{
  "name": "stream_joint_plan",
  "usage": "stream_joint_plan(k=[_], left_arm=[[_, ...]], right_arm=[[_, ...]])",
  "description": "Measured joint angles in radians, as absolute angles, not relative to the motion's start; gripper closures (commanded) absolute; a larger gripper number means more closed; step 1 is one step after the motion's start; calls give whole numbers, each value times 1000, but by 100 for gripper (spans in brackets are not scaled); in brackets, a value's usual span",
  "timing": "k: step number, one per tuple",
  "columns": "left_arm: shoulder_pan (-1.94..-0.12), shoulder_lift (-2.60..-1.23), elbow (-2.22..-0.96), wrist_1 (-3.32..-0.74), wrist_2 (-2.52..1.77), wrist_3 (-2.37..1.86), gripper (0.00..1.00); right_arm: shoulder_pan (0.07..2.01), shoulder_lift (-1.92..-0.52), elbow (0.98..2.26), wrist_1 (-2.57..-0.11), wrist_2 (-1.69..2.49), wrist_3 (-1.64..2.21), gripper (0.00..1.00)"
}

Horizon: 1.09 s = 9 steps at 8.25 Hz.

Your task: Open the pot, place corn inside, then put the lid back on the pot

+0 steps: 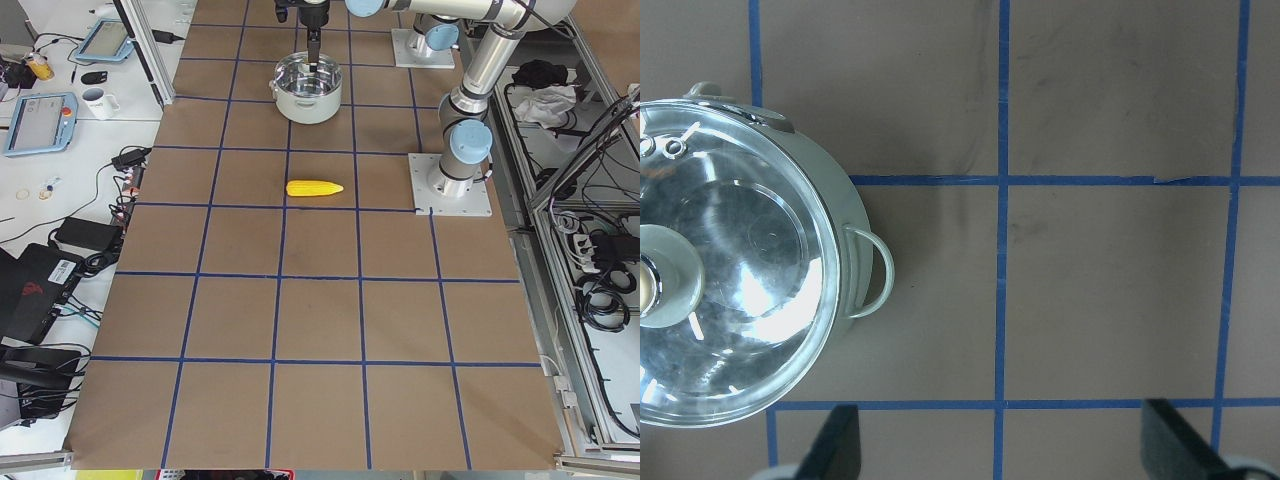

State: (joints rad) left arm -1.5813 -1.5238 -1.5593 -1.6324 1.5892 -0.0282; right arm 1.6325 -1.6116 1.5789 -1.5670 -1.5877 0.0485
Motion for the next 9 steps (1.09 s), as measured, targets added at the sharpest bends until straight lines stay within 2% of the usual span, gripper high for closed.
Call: stream_joint_plan(k=[3,5,7,9], left_arm=[[-1471,-1570,-1571,-1556,1587,146,0],[-1382,-1597,-1586,-1519,1590,180,0],[-1316,-1620,-1662,-1440,1590,192,0],[-1292,-1677,-1791,-1241,1591,213,0]], right_arm=[[1677,-1535,1545,-1603,-1548,162,0],[1825,-1431,1501,-1693,-1547,325,0],[1944,-1319,1486,-1797,-1550,464,1],[1983,-1270,1498,-1833,-1550,505,4]])
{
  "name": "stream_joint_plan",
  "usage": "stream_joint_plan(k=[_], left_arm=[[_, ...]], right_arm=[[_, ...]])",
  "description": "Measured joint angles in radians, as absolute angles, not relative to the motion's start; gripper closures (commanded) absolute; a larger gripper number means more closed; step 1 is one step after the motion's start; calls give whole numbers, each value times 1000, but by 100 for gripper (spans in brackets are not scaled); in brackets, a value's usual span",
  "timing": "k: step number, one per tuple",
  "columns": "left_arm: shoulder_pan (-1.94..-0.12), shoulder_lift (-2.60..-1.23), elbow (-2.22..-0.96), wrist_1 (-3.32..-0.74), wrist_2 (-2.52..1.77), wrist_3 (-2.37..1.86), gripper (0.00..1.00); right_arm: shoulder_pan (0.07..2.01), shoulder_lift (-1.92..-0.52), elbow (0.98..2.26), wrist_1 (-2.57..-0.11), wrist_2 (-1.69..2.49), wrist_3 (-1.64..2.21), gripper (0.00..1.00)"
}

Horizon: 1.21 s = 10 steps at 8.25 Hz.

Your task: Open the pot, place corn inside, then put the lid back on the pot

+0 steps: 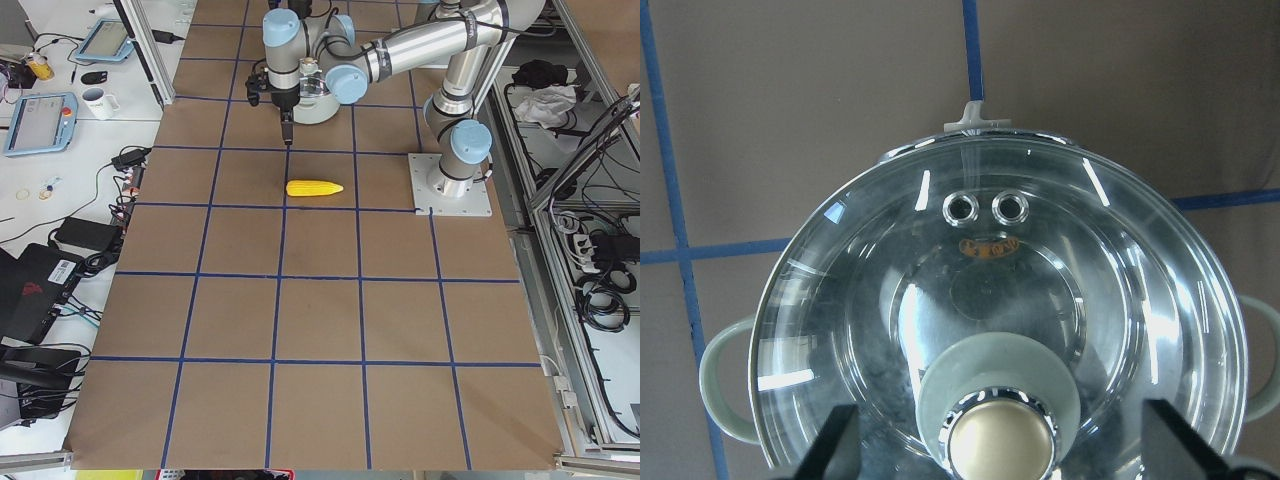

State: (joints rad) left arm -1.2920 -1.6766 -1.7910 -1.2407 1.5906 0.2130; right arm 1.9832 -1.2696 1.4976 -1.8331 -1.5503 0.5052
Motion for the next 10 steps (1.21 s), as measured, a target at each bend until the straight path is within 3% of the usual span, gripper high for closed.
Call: stream_joint_plan(k=[3,8,10], left_arm=[[-1287,-1797,-1882,-1145,1621,227,0],[-1285,-1893,-1896,-1107,1663,218,0],[-1276,-1921,-1908,-1096,1664,218,0]], right_arm=[[1990,-1258,1538,-1839,-1563,509,13],[1991,-1243,1549,-1844,-1563,529,41],[1991,-1242,1549,-1845,-1558,547,45]])
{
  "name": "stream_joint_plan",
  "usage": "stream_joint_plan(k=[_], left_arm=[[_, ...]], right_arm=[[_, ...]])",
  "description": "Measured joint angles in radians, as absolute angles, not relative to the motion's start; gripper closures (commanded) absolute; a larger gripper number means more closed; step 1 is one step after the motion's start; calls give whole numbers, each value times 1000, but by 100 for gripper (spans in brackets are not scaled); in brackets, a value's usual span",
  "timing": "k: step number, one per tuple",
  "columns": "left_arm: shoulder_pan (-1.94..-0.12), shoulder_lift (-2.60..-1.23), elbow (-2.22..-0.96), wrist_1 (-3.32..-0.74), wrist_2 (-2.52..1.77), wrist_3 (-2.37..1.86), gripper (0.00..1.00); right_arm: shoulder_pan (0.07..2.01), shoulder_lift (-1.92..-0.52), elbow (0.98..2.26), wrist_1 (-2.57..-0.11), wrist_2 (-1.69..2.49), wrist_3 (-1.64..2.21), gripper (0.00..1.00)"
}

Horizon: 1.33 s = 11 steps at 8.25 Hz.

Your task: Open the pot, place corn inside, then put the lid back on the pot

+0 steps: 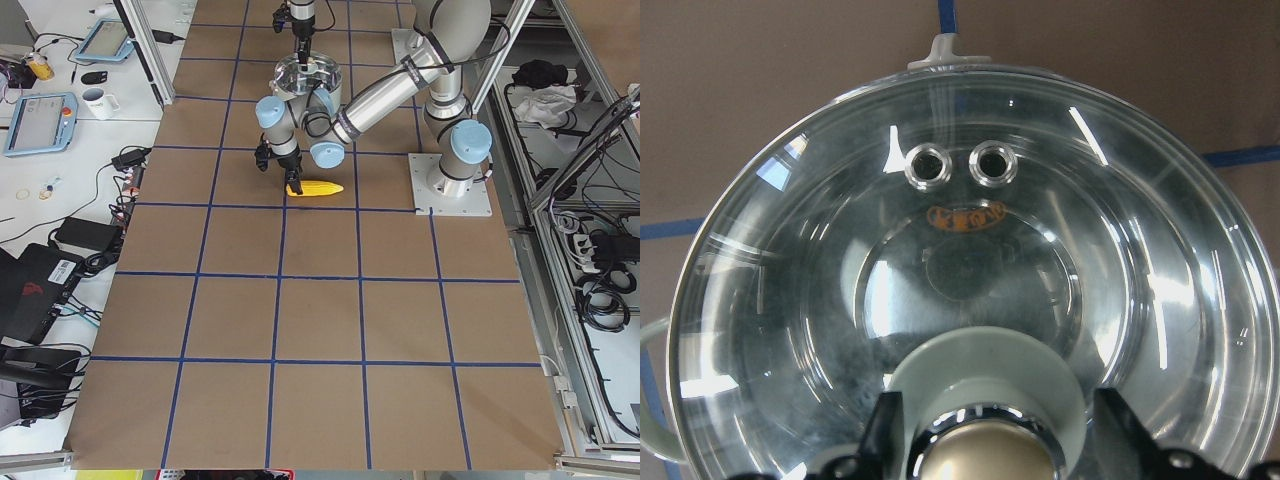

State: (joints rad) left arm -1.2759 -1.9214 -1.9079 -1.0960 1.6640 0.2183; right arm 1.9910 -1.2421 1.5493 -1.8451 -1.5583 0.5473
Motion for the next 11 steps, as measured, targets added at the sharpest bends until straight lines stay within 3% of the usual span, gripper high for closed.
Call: stream_joint_plan(k=[1,3,4,5,7,9,11], left_arm=[[-1265,-1929,-1921,-1091,1664,218,1],[-1253,-1934,-1939,-1060,1659,216,18],[-1252,-1934,-1949,-1036,1656,217,51],[-1251,-1934,-1959,-1010,1655,223,68],[-1251,-1925,-1966,-987,1654,251,76],[-1252,-1906,-1967,-982,1645,278,100],[-1257,-1871,-1968,-992,1592,340,100]], right_arm=[[1991,-1242,1549,-1845,-1557,557,48],[1990,-1243,1549,-1845,-1555,566,49],[1990,-1245,1547,-1844,-1554,570,49],[1990,-1249,1541,-1842,-1554,573,48],[1989,-1275,1510,-1833,-1546,574,48],[1959,-1327,1475,-1779,-1540,560,48],[1844,-1401,1465,-1674,-1537,437,48]])
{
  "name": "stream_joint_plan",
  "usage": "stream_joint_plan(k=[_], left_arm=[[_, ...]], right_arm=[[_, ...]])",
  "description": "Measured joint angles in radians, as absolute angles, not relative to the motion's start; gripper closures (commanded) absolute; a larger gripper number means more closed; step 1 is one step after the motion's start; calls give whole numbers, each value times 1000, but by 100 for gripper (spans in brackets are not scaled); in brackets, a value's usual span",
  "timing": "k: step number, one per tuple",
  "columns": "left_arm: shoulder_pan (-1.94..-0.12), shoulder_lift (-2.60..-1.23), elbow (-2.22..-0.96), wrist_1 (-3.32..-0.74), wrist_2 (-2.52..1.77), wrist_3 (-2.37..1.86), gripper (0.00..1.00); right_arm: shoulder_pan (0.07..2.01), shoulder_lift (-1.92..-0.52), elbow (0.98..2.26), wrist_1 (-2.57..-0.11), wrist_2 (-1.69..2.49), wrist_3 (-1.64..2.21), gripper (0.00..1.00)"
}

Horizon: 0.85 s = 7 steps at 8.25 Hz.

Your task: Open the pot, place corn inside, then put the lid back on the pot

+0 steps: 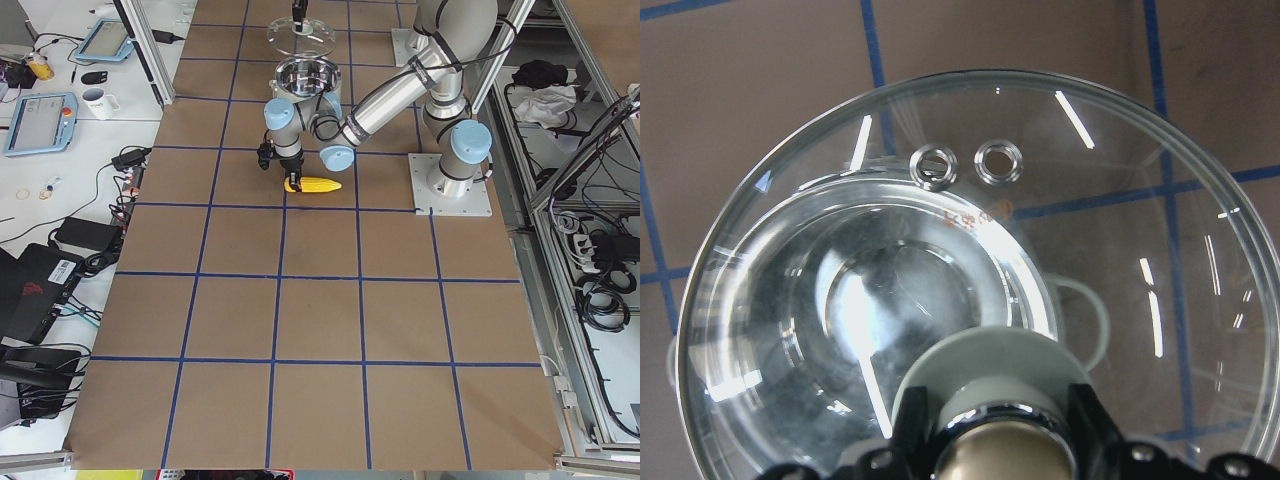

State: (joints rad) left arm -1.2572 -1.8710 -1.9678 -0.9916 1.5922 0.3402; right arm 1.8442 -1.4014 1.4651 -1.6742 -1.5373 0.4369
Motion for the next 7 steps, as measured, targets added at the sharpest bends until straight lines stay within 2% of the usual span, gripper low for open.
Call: stream_joint_plan(k=[4,7], left_arm=[[-1292,-1737,-1949,-1227,1560,377,100],[-1478,-1702,-1779,-1411,1556,211,100]], right_arm=[[1542,-1521,1468,-1458,-1571,30,49],[1512,-1540,1480,-1418,-1574,-25,49]])
